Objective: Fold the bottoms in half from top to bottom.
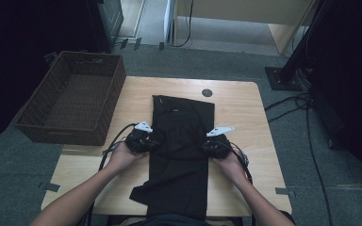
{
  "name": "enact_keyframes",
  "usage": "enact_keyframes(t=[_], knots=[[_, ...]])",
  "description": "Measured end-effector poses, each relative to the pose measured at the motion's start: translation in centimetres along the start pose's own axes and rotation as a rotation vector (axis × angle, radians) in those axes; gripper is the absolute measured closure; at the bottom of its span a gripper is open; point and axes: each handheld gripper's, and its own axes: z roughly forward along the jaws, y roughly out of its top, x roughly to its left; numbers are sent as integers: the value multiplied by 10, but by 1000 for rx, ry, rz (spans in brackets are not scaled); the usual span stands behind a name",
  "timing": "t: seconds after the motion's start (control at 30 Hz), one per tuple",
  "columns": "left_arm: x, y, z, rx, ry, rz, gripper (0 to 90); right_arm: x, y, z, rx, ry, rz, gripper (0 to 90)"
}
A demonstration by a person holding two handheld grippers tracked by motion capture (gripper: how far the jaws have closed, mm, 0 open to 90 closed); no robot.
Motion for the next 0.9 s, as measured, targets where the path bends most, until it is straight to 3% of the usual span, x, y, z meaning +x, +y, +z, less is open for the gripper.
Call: enact_keyframes(t=[0.43,0.6,0.67,0.8,0.9], knots=[[50,43,28,-55,99,-37,880,-62,45,35,-44,-52,119,809],[67,59,37,-48,152,-26,879,-77,62,48,-46,-82,137,808],[72,60,39,-81,180,-39,880,-80,67,51,-45,-86,152,807],[79,58,38,-109,160,-98,882,-83,76,57,-38,-107,168,808],[77,61,28,-138,171,-92,892,-81,83,54,-24,-106,182,818]])
